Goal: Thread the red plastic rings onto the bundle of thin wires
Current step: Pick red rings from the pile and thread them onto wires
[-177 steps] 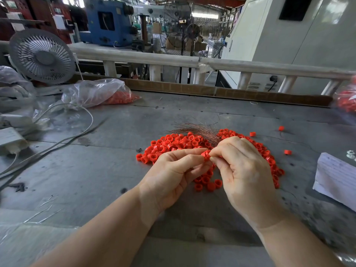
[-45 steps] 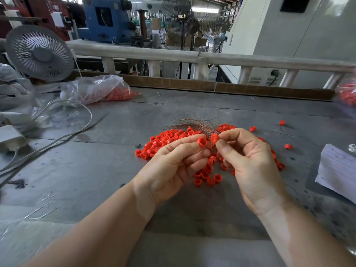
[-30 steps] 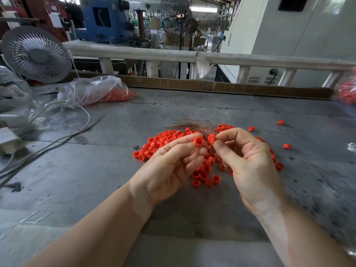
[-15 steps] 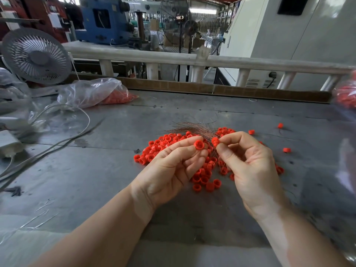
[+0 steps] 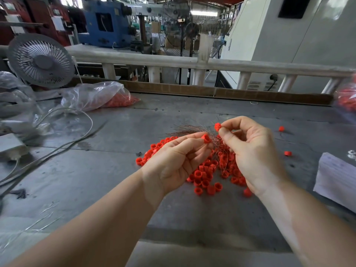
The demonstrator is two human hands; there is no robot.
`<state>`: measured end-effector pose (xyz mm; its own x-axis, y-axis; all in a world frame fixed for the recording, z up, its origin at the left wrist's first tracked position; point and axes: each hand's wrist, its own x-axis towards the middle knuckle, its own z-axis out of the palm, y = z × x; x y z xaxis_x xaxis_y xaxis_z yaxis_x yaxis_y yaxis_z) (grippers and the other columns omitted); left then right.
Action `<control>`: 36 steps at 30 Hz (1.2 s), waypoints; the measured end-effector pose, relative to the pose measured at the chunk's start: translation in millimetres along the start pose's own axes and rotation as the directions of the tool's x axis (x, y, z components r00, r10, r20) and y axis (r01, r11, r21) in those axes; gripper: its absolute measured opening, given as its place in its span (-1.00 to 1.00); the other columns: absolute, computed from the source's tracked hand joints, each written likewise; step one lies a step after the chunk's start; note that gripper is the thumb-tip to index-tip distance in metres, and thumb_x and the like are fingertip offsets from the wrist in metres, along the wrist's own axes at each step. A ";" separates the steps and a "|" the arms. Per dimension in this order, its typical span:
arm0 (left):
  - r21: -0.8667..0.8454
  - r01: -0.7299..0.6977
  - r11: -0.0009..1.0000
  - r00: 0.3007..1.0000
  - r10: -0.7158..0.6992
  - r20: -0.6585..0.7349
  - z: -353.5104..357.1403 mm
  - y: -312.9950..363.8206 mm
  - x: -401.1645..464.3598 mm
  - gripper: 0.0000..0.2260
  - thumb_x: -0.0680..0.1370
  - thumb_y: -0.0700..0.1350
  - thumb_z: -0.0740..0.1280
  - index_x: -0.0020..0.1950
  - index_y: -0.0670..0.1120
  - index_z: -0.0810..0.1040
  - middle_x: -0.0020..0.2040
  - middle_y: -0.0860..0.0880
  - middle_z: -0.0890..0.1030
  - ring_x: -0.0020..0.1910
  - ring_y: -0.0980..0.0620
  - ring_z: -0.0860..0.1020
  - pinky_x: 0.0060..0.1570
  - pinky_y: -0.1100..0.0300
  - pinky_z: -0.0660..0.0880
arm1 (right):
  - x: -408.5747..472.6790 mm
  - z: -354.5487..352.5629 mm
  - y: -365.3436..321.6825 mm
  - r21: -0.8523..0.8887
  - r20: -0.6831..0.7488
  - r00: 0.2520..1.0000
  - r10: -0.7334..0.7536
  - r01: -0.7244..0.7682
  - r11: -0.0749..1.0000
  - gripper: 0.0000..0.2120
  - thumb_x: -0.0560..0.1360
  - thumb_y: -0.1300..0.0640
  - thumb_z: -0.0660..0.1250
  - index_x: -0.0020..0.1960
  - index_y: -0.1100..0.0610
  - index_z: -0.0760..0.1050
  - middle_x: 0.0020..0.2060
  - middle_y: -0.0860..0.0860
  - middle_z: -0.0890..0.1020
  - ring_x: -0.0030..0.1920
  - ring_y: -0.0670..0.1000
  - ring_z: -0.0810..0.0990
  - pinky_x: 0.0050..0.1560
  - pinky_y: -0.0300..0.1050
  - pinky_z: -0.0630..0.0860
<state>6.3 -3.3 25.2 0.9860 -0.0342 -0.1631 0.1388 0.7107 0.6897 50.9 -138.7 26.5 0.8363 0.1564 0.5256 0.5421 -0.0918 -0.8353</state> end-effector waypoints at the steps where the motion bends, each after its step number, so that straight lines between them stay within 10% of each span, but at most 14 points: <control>1: -0.011 -0.001 1.000 1.000 0.001 -0.006 0.2 -1.8 1.2 -0.86 0.49 -0.37 0.26 -0.01 -0.28 0.57 -0.29 -0.13 0.64 -0.33 0.08 0.64 -0.32 0.32 0.57 | 0.3 0.5 1.7 0.001 -0.003 1.000 0.010 -0.010 1.000 -0.82 0.46 0.22 0.39 -0.26 0.00 0.55 -0.43 -0.21 0.55 -0.36 -0.22 0.44 -0.25 -0.39 0.40; 8: -0.007 -0.069 0.998 0.997 0.068 -0.033 -8.0 -13.6 4.0 -0.86 0.30 -0.28 0.35 -0.26 -0.17 0.70 -0.28 -0.12 0.66 -0.30 0.06 0.66 -0.32 0.30 0.58 | -12.3 4.6 16.3 -0.019 -0.044 0.999 0.029 -0.030 0.999 -0.80 0.46 0.27 0.39 -0.26 0.01 0.54 -0.42 -0.23 0.56 -0.37 -0.24 0.46 -0.26 -0.44 0.38; 36: 0.035 -0.003 0.999 0.994 -0.001 0.111 -13.2 -9.8 -3.4 -0.82 0.30 -0.23 0.35 -0.19 -0.10 0.71 -0.25 -0.07 0.68 -0.26 0.08 0.67 -0.29 0.28 0.59 | -23.0 1.8 9.8 0.024 0.036 0.999 -0.023 0.022 0.999 -0.93 0.40 0.12 0.35 -0.23 -0.04 0.55 -0.39 -0.21 0.58 -0.32 -0.21 0.50 -0.24 -0.39 0.41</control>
<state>0.4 -0.9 9.7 0.9901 -0.1125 -0.0842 0.1387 0.6858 0.7145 36.9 -141.5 6.0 0.8202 0.1941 0.5382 0.5581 -0.0648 -0.8272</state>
